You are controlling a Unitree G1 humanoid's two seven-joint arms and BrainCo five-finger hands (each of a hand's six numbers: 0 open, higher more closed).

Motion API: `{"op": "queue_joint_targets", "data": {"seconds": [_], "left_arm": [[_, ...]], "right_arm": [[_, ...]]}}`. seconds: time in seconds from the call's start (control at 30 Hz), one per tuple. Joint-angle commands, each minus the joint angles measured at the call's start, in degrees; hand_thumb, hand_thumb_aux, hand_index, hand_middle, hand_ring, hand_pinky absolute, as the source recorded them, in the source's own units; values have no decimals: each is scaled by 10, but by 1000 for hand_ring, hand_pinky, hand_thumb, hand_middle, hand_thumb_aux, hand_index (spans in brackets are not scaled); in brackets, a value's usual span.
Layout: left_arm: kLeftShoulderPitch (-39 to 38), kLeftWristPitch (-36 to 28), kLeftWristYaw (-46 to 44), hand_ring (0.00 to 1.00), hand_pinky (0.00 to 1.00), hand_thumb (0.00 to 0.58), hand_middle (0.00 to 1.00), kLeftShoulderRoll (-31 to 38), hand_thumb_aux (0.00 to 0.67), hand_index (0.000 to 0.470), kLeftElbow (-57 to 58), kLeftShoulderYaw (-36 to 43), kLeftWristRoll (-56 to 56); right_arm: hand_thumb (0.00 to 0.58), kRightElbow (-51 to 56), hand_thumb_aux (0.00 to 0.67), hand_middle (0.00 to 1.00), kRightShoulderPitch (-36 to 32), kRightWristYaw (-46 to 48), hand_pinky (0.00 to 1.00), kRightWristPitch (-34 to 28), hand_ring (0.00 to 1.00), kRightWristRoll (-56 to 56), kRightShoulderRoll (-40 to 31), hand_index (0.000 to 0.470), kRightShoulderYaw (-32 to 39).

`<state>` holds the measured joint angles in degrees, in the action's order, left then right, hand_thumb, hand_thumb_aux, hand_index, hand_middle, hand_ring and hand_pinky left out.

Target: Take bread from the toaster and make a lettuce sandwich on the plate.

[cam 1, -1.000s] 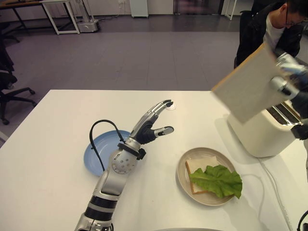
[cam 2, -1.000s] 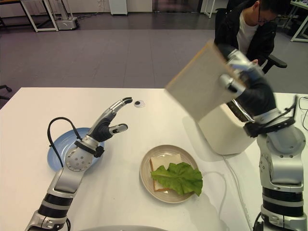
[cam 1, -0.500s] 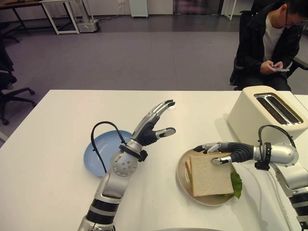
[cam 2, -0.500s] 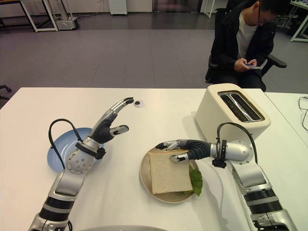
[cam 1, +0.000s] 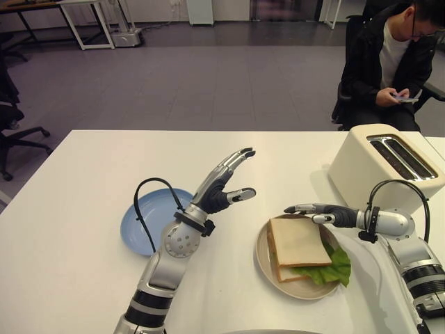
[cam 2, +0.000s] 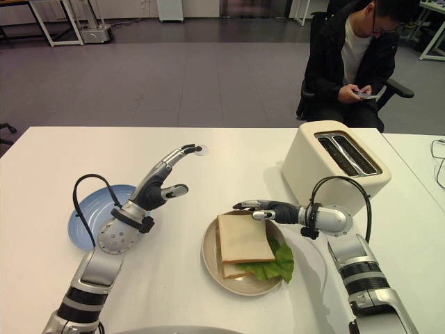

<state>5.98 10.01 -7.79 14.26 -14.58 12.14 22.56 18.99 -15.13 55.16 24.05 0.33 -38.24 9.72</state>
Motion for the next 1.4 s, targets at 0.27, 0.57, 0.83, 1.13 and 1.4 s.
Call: {"op": "queue_joint_targets", "data": {"seconds": [0.27,0.57,0.83,1.13,1.4], "left_arm": [[-6,-1,-17,0,0,0,0,14,0,0,3,-3,-7],[-128,-56,-384,1000,1000,580,1000,135,670,470,-106,62,-386],[-152,-90,-507,1000,1000,580,1000,199,670,470,-135,102,-448],[-101,-62,-445,1000,1000,580,1000,187,670,470,32,186,-204],[18,-35,-276,1000,1000,580,1000,31,670,470,256,214,-91]], "right_arm": [[0,-92,0,0,-21,-56,0,-43,0,106,5,0,-106],[580,-316,670,1000,224,147,1000,-281,1000,442,-71,470,-223],[580,-344,670,1000,420,287,1000,-338,1000,439,-111,470,-240],[580,-227,670,1000,388,208,1000,-134,1000,82,-100,470,-64],[580,-64,670,925,161,-106,925,-13,925,-154,27,470,6]]}}
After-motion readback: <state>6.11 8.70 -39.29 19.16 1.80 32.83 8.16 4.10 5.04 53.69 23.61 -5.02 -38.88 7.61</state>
